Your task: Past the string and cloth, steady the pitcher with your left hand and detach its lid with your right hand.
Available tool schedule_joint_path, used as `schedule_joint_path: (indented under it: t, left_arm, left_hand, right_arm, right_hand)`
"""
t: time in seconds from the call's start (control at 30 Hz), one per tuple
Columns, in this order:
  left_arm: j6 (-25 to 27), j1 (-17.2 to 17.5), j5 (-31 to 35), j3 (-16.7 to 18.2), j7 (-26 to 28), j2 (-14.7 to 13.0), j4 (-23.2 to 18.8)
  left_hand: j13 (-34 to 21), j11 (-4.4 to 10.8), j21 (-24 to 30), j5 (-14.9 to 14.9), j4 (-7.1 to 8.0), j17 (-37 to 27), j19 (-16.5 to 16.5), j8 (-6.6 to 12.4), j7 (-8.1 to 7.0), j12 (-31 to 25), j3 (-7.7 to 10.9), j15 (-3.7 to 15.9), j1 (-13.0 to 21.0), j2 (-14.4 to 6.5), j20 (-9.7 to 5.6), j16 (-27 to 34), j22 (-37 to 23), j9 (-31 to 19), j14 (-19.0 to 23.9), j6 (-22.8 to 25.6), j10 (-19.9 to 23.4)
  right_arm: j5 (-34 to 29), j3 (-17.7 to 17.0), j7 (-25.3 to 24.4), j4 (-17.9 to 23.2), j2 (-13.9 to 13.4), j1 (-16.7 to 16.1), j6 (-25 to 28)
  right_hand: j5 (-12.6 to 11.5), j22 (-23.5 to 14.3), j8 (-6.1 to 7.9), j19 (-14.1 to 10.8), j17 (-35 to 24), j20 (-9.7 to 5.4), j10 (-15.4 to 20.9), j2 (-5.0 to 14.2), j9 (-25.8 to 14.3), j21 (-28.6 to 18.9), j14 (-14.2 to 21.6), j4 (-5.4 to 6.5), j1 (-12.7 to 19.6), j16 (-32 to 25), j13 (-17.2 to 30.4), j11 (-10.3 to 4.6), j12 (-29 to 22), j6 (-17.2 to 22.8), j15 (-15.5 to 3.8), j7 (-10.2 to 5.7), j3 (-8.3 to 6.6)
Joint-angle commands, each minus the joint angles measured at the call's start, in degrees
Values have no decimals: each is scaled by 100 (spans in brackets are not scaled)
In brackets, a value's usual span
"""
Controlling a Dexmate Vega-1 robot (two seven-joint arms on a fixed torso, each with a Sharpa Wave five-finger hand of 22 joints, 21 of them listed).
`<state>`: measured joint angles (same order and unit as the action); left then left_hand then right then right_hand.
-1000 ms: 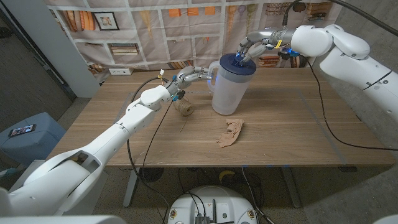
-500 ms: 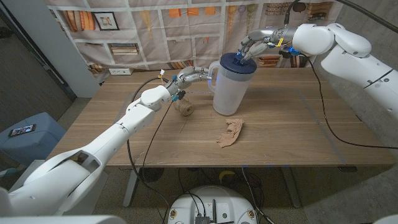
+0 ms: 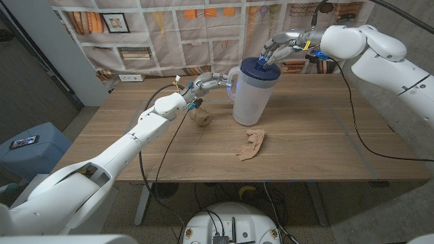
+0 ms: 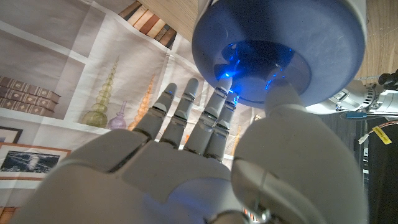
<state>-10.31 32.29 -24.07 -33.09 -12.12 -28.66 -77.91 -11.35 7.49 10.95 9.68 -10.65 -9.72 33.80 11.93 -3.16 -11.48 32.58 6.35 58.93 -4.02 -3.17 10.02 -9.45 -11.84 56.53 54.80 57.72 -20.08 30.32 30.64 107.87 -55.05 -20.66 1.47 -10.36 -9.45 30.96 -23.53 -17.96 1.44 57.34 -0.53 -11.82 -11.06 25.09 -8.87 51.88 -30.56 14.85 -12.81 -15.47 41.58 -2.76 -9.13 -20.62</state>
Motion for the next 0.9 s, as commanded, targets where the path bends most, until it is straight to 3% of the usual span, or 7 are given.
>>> schedule_joint_path:
  t: [0.03, 0.9]
  left_arm:
    - [12, 35, 15, -1, 49, -6, -44]
    - [23, 42, 31, -4, 69, -10, -57]
  left_hand:
    - [-15, 252, -2, 37, 68, -11, 38, 35, 186, -10, 37, 700, 50, -346, -806, 40, -19, -17, 260, 298, 288]
    - [-14, 244, -3, 38, 65, -9, 28, 34, 176, -8, 42, 701, 37, -344, -803, 33, -19, -17, 243, 287, 284]
  right_arm:
    - [77, -16, 18, -38, -25, 24, -28]
    - [139, -55, 9, 2, -59, 48, 12]
  right_hand:
    - [-38, -30, 58, -42, -14, -30, 49, 510, -20, -12, 58, -4, 388, -31, 28, -2, -18, 455, -816, -340, 18]
    - [-51, -29, 54, -51, 7, -41, 81, 569, -10, -9, 112, 4, 373, -21, 50, -2, -5, 495, -810, -337, 41]
